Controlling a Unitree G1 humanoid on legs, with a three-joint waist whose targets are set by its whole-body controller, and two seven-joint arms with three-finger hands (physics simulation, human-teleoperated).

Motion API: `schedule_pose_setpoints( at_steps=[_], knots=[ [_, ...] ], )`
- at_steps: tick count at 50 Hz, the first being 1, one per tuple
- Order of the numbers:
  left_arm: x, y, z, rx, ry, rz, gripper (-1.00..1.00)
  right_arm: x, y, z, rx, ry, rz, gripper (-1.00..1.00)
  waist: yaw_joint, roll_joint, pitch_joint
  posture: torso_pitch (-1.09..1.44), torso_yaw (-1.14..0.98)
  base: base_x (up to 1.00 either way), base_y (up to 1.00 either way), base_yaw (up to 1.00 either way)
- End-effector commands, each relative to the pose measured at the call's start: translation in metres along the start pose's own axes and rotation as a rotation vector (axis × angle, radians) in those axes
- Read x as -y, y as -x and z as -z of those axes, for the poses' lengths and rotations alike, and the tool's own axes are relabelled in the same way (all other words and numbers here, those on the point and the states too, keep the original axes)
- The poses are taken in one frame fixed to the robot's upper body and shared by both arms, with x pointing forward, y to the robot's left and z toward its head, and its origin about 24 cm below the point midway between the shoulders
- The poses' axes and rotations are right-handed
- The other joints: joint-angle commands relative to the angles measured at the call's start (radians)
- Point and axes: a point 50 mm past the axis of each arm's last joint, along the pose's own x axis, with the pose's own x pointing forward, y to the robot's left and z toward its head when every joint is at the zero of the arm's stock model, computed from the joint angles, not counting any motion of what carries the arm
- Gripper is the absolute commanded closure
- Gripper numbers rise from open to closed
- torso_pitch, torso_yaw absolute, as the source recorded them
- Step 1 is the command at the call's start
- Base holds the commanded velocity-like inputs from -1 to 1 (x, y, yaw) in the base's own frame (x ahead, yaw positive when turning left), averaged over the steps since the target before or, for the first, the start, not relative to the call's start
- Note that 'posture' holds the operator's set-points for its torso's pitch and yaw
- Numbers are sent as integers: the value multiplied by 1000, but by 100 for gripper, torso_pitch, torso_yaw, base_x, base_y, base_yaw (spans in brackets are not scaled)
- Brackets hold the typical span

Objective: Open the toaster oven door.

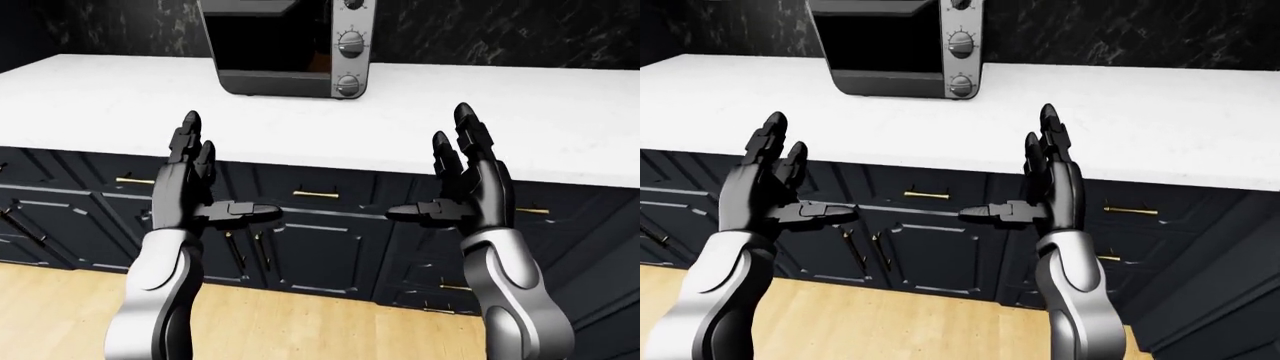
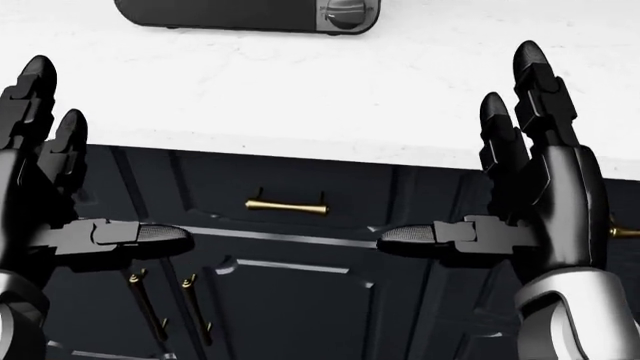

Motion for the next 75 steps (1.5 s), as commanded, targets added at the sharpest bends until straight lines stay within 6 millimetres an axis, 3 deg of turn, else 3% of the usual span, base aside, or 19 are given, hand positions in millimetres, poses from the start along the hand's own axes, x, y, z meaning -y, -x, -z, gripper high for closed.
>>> schedule_pose_setpoints(
  at_steps=[1,3,5,8,15,17,19,20,22,29,31,33,34,36,43,46,47,63,75],
  knots=[
    [3,0,-13,77,3,17,-100,-1,0,-12,77,2,-8,-100,0,2,-6,0,0,37,0,0],
    [2,1,-13,78,3,16,-100,-1,0,-12,77,2,-7,-100,5,-26,-10,0,0,37,0,0],
    [2,1,-13,79,4,15,-100,-1,0,-12,77,1,-6,-100,5,-80,-28,0,0,37,0,0],
    [1,0,-13,80,4,14,-100,0,0,-11,76,0,-3,-100,-10,-74,-7,0,0,37,0,0],
    [1,0,-13,79,4,14,-100,0,1,-12,78,2,-2,-100,-34,-22,-4,0,0,37,0,0],
    [1,0,-13,79,4,15,-100,0,1,-13,78,3,-1,-100,-40,8,-8,0,0,37,0,0],
    [1,0,-13,79,3,15,-100,0,1,-13,80,3,0,-100,-43,60,-27,0,0,38,0,0],
    [2,1,-14,79,3,16,-100,1,1,-13,81,2,1,-100,-40,59,-40,0,0,38,0,0],
    [2,0,-14,79,3,16,-100,1,1,-13,81,1,2,-100,-31,61,-5,0,0,37,0,0],
    [0,1,-13,80,3,12,-100,1,2,-14,85,-1,4,-100,-4,8,-18,0,0,32,0,0],
    [0,1,-13,80,3,10,-100,1,3,-13,83,-2,5,-100,0,-18,-20,0,0,27,0,0],
    [-1,2,-12,79,4,9,-100,1,3,-12,83,-4,7,-100,-1,-70,-31,0,0,17,0,0],
    [-1,2,-12,78,4,8,-100,1,3,-12,82,-4,7,-100,-7,-64,-45,0,0,8,0,0],
    [-1,2,-12,79,5,8,-100,1,4,-12,82,-5,7,-100,-10,-78,-7,0,0,6,0,0],
    [-5,5,-13,106,3,-16,-100,3,3,-12,90,-4,19,-100,-25,-38,2,0,0,0,0,0],
    [-7,4,-15,129,-4,-26,-100,4,4,-13,93,-3,20,-100,-33,34,-27,0,0,0,0,0],
    [-8,4,-16,146,-12,-33,-100,4,4,-14,94,-1,21,-100,-34,-13,-17,0,0,0,0,0],
    [-7,7,-23,183,-14,7,-100,8,5,-18,111,6,35,-100,-18,-27,-80,-9,0,0,0,0],
    [-4,5,-23,179,-20,19,-100,10,5,-13,106,7,44,-100,-17,-29,-159,-20,0,0,0,0]
  ],
)
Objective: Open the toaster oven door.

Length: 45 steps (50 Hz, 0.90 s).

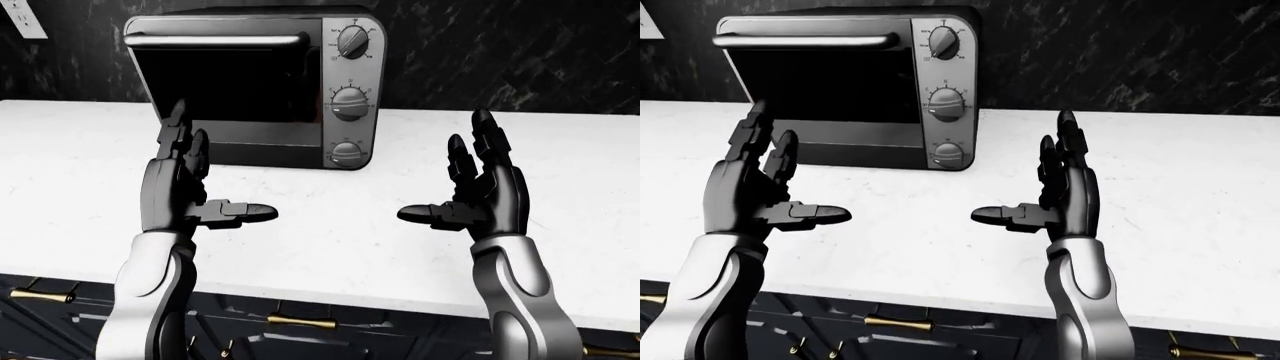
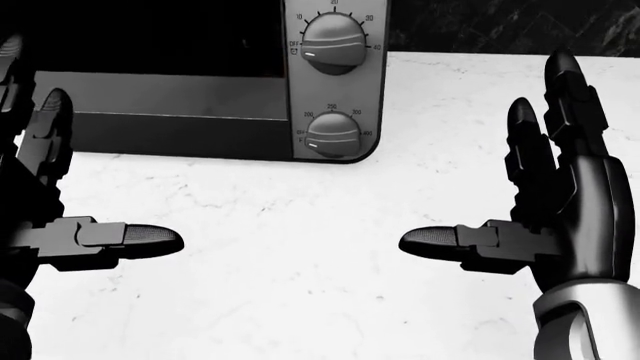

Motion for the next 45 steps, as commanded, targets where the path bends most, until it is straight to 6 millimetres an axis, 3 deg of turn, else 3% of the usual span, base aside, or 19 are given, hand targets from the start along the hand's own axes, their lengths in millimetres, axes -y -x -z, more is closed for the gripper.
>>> schedule_pose_setpoints(
  at_steps=[1,11,17,36,39,45],
  knots=[
    [0,1,-14,82,-10,1,-100,-3,0,-14,84,-1,-18,-100,1,-1,-19,-21,0,0,0,0],
    [-1,1,-13,83,-13,-3,-100,-5,0,-9,80,-3,-24,-100,5,-1,-119,-31,0,0,0,0],
    [2,0,-13,80,-14,4,-100,-4,0,-9,79,-4,-26,-100,10,-1,-159,-36,0,0,0,0],
    [5,-2,-10,70,-14,17,-100,-4,0,-5,75,-5,-26,-100,21,-1,-237,-55,0,0,0,0],
    [5,-15,-19,82,-73,17,-100,-4,0,-5,75,-4,-25,-100,23,-2,-245,-55,0,0,0,0],
    [13,-62,-47,150,-349,13,-100,-5,0,-3,72,-4,-27,-100,28,-6,-248,-55,0,0,0,0]
  ],
)
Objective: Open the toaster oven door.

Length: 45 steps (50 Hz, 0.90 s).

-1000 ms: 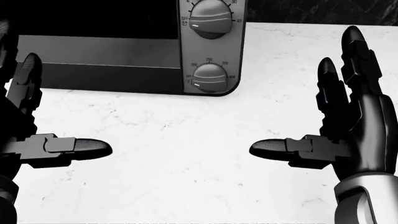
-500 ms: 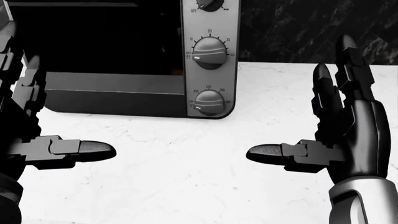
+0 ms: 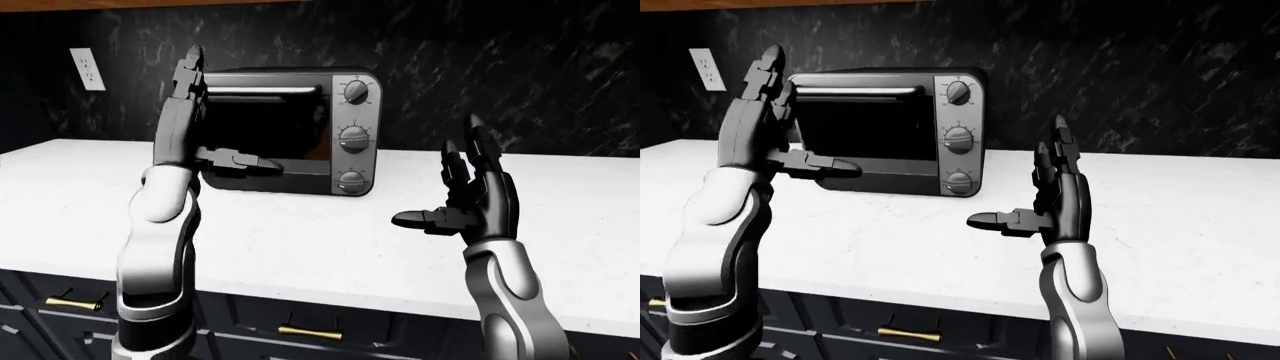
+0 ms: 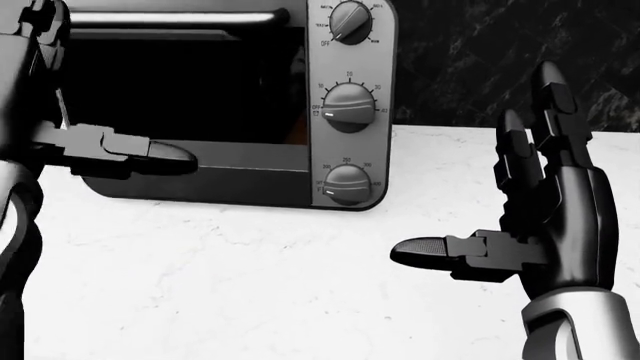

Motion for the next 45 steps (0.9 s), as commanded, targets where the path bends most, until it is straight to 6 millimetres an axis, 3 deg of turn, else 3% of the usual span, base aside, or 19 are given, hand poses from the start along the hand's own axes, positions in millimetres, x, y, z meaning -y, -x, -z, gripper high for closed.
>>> schedule_pose_setpoints(
  at_steps=[1,8,10,15,23,32,45],
  knots=[
    [1,-14,-22,99,-66,13,-100,-2,-2,-12,74,1,-13,-100,0,2,0,-55,0,0,0,0],
    [-1,-75,-30,148,-539,-20,-100,-4,0,-10,75,-8,-18,-100,-1,-2,-3,-55,0,0,0,0],
    [-2,-86,-35,167,-651,-29,-100,-3,-1,-10,76,-7,-19,-100,-5,-2,-3,-55,0,0,0,0],
    [6,-103,-22,158,-882,-5,-100,-4,0,-11,76,-8,-18,-100,-16,-6,-1,-55,0,0,0,0],
    [15,-109,1,123,-1074,58,-100,-4,1,-9,72,-8,-15,-100,-26,-9,-8,-55,0,0,0,0],
    [30,-106,35,39,-1146,179,-100,-4,1,-8,73,-8,-14,-100,-36,-9,-13,-55,0,0,0,0],
    [37,-104,53,-5,-1190,239,-100,-3,-1,-8,74,-6,-15,-100,-41,-11,-18,-55,0,0,0,0]
  ],
)
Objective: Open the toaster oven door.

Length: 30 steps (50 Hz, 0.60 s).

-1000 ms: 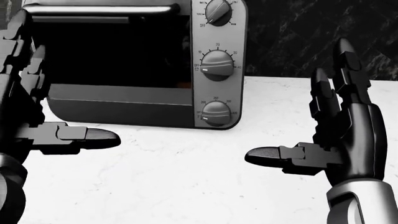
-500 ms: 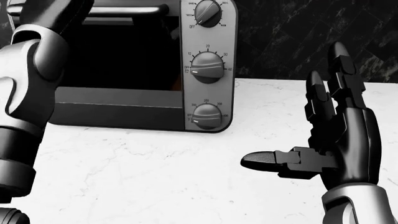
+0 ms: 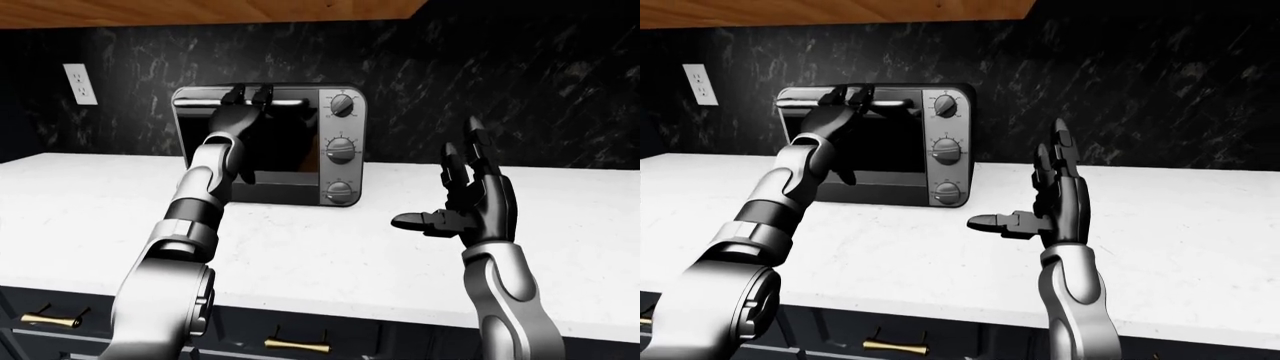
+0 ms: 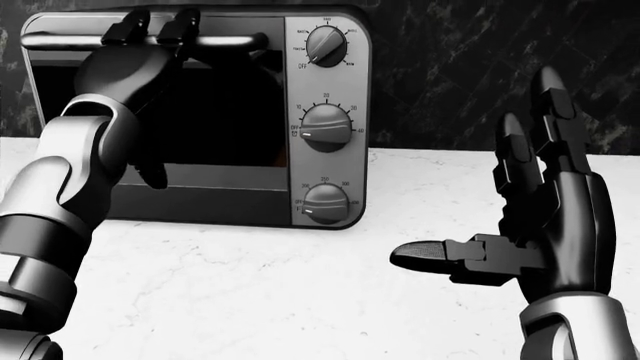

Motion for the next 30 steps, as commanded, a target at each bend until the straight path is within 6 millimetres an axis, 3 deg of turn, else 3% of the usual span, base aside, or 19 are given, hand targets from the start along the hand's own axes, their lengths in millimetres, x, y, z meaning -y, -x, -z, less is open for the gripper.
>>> schedule_pose_setpoints(
  at_steps=[1,2,4,10,22,30],
  knots=[
    [-20,-3,-4,21,-2,-63,-100,-4,-2,-12,72,-3,-19,-100,0,0,1,-55,0,0,0,0],
    [-20,-3,-4,21,0,-64,-98,-4,-2,-13,72,-3,-20,-100,-1,0,1,-55,0,0,0,0],
    [-18,-3,-4,17,1,-55,-42,-4,-1,-12,71,-4,-21,-100,-1,-1,1,-55,0,0,0,0],
    [-13,-2,-3,9,3,-38,-49,-3,-2,-9,71,-7,-20,-100,-2,1,0,-55,0,0,0,0],
    [-3,0,2,-19,12,-21,4,-2,-1,-9,72,-10,-17,-100,-1,7,-3,-55,0,0,0,0],
    [14,2,1,-20,9,19,20,-3,0,-10,71,-11,-16,-100,1,10,-5,-55,0,0,0,0]
  ],
)
